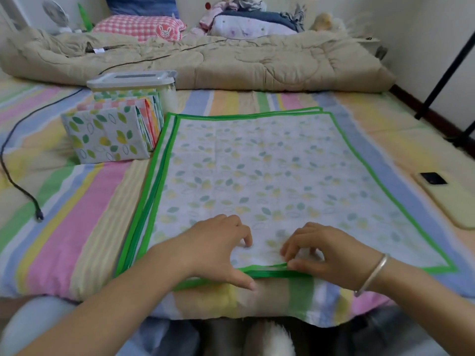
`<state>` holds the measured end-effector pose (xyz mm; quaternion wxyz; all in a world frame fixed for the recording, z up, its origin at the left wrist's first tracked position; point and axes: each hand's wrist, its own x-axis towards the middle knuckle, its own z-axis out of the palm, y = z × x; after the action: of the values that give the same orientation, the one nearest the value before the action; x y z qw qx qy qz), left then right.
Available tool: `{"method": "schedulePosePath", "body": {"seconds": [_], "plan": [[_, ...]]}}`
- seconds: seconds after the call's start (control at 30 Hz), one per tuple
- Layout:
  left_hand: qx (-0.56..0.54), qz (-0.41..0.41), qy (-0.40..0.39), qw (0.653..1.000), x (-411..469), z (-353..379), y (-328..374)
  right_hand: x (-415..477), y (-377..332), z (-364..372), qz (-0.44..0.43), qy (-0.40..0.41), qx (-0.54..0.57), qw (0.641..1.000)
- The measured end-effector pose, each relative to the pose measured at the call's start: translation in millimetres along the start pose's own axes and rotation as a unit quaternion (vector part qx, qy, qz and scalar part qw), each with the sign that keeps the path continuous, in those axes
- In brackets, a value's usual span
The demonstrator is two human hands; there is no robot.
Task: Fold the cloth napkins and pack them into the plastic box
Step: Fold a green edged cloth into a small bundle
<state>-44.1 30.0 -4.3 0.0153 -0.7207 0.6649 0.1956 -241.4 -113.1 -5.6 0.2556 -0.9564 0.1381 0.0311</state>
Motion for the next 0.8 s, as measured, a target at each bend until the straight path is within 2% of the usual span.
{"method": "schedulePosePath", "body": {"seconds": [0.1,0.27,0.37,0.43,0.53,0.6,0.67,0.73,0.8], "plan": [[-0.070,-0.009,-0.038,0.997,1.3,-14.9,-1.4,-2.7,-2.4,-4.2,0.028,-0.013,-0.054,0.998],[-0.187,-0.040,-0.199,0.961,5.3,-48.1,-5.8,7.9,-14.6,-36.7,0.073,-0.084,-0.052,0.992],[-0.156,-0.055,-0.204,0.965,9.9,-71.4,-10.1,24.0,-17.5,-65.2,0.099,-0.105,-0.040,0.989],[-0.101,-0.064,-0.135,0.984,17.2,-86.8,-15.8,41.3,-15.4,-80.7,0.097,-0.071,-0.076,0.990],[-0.003,-0.110,0.030,0.993,33.6,-97.8,-25.8,77.2,-3.6,-91.0,0.105,0.024,-0.143,0.984],[0.083,-0.134,0.194,0.968,43.6,-87.8,-31.0,104.2,9.7,-87.1,0.120,0.085,-0.170,0.974],[0.117,-0.108,0.343,0.926,49.9,-65.1,-33.8,128.7,24.7,-77.8,0.132,0.117,-0.184,0.967],[0.081,-0.069,0.402,0.909,52.7,-38.6,-38.1,147.9,37.0,-68.0,0.141,0.127,-0.189,0.964],[0.062,-0.065,0.355,0.930,53.5,-10.1,-46.9,161.3,46.0,-58.8,0.146,0.134,-0.188,0.962]]}}
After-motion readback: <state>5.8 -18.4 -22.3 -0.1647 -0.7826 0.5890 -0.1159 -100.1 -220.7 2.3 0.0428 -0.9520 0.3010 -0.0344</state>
